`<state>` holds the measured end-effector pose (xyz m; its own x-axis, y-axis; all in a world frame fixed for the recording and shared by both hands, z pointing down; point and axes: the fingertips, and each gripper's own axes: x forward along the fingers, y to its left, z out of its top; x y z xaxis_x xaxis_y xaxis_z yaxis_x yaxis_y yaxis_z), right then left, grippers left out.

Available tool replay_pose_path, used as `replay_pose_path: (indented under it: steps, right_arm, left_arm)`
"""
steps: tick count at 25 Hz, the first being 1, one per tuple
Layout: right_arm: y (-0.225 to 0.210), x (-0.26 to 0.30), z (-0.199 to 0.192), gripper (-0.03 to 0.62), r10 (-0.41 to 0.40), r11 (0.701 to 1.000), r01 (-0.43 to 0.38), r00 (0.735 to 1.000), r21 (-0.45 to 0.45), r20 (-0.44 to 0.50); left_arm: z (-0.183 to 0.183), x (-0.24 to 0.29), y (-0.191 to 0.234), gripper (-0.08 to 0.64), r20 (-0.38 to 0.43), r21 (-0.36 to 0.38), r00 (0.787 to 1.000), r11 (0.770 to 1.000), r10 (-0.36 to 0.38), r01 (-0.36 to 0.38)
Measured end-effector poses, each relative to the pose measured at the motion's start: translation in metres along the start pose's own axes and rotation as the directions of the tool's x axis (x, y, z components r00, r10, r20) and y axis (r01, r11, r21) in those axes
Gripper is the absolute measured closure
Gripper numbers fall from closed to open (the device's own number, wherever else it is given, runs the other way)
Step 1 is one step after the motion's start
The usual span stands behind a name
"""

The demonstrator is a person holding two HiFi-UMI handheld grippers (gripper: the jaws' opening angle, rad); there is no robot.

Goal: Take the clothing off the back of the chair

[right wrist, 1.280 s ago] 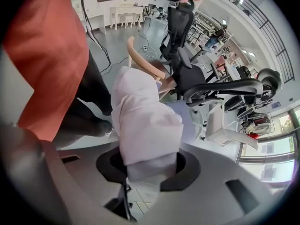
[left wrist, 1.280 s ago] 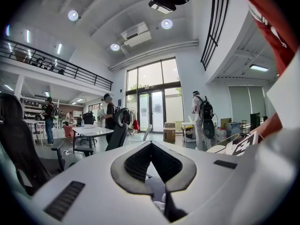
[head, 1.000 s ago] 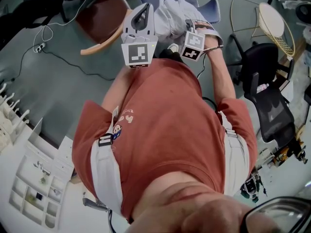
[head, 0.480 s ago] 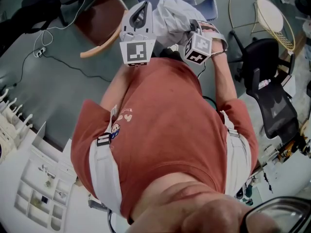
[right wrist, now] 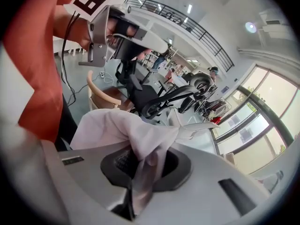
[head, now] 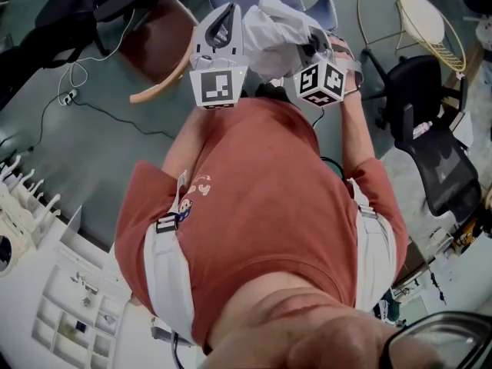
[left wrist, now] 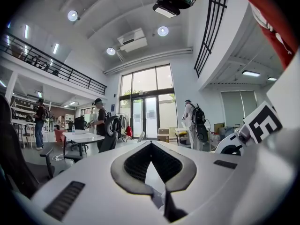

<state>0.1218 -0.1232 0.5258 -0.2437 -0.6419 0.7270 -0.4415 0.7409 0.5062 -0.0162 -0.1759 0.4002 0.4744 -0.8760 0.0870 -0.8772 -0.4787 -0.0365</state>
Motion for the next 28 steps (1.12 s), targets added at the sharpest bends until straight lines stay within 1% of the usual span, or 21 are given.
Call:
replay_pose_path:
  steps: [5, 9, 12, 16, 19, 22, 25, 28]
  right_arm:
    - [-0.025, -0.022, 0.012, 0.535, -0.091, 0.994, 0.087, 0.994, 0.073, 0.059]
    - [-0.048, -0.039, 0.019, 0.537, -0.157, 0.981, 0.144, 0.983, 0.133, 0.091]
    - [-0.067, -0.055, 0.027, 0.537, -0.216, 0.964, 0.193, 0.969, 0.184, 0.119]
    - [-0.095, -0.079, 0.038, 0.537, -0.300, 0.936, 0.257, 0.941, 0.242, 0.158]
    - [-0.115, -0.100, 0.046, 0.537, -0.358, 0.911, 0.298, 0.915, 0.285, 0.188]
    - [-0.137, -0.121, 0.051, 0.537, -0.428, 0.872, 0.339, 0.878, 0.352, 0.214]
    - [-0.161, -0.141, 0.053, 0.537, -0.509, 0.819, 0.385, 0.831, 0.425, 0.226]
    - [-0.184, -0.163, 0.056, 0.537, -0.583, 0.759, 0.418, 0.778, 0.499, 0.235]
  left_arm:
    - [0.007, -0.002, -0.006, 0.546, -0.016, 0.000, 1.000, 1.000, -0.016, 0.016]
    - [0.014, 0.000, -0.011, 0.546, -0.002, 0.009, 1.000, 1.000, -0.028, 0.028]
    - [0.023, 0.001, -0.012, 0.546, 0.014, 0.012, 0.999, 0.999, -0.035, 0.034]
    - [0.034, 0.004, -0.012, 0.546, 0.039, 0.019, 0.999, 0.999, -0.038, 0.037]
    - [0.042, 0.005, -0.009, 0.546, 0.057, 0.023, 0.998, 0.999, -0.039, 0.038]
    - [0.055, 0.006, -0.008, 0.546, 0.075, 0.028, 0.997, 0.999, -0.032, 0.030]
    - [0.076, 0.007, -0.002, 0.546, 0.102, 0.031, 0.995, 1.000, -0.009, 0.006]
    - [0.104, 0.008, 0.005, 0.546, 0.170, -0.021, 0.985, 1.000, 0.018, -0.015]
